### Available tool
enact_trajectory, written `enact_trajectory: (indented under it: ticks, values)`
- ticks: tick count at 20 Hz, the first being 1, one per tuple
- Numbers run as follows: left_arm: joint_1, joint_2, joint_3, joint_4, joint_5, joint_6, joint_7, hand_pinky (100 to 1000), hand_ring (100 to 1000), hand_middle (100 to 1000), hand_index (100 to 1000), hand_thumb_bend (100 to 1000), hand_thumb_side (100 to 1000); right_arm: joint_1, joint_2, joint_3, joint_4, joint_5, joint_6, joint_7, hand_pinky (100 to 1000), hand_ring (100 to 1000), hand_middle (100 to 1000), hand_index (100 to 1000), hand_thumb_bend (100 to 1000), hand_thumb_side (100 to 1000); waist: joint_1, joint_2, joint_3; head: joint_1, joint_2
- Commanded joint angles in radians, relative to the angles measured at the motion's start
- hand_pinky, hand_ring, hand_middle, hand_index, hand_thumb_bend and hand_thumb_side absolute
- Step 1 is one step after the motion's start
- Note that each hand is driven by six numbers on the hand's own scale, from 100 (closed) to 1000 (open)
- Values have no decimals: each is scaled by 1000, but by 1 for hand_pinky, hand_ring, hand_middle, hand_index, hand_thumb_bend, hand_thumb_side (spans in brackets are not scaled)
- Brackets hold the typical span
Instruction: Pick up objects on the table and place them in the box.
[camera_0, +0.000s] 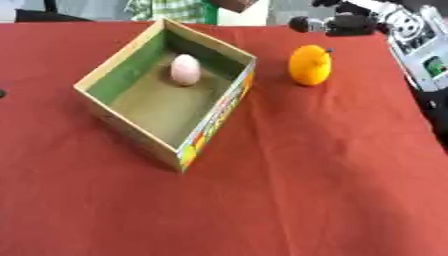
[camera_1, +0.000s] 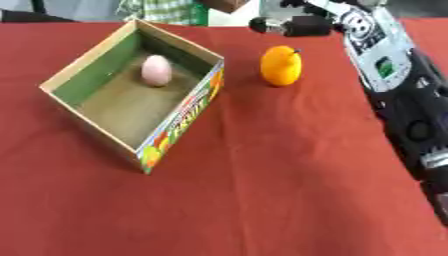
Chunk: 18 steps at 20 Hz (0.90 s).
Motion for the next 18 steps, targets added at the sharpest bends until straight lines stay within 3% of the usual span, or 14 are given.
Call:
enact_trajectory:
  ticks: [1, 13, 18]
  values:
    - [-4, 15, 9, -20, -4, 0, 4, 576, 584, 637, 729, 100, 647, 0, -49, 1, -5, 16, -13, 16, 980, 1000, 903, 1000, 649, 765, -2, -24, -1, 7, 4]
    - [-6, 10, 8, -20, -3, -1, 3, 576, 583, 640, 729, 100, 647, 40, -46, 4, 75, 79, -26, -11, 960, 988, 878, 1000, 670, 705, 0, -19, 4, 9, -8]
    - [-9, 6, 5, -20, -1, 0, -1, 575, 583, 640, 728, 100, 647, 31, -24, 8, 116, 98, -40, -58, 928, 953, 830, 1000, 577, 609, 1, -14, 10, 3, -12]
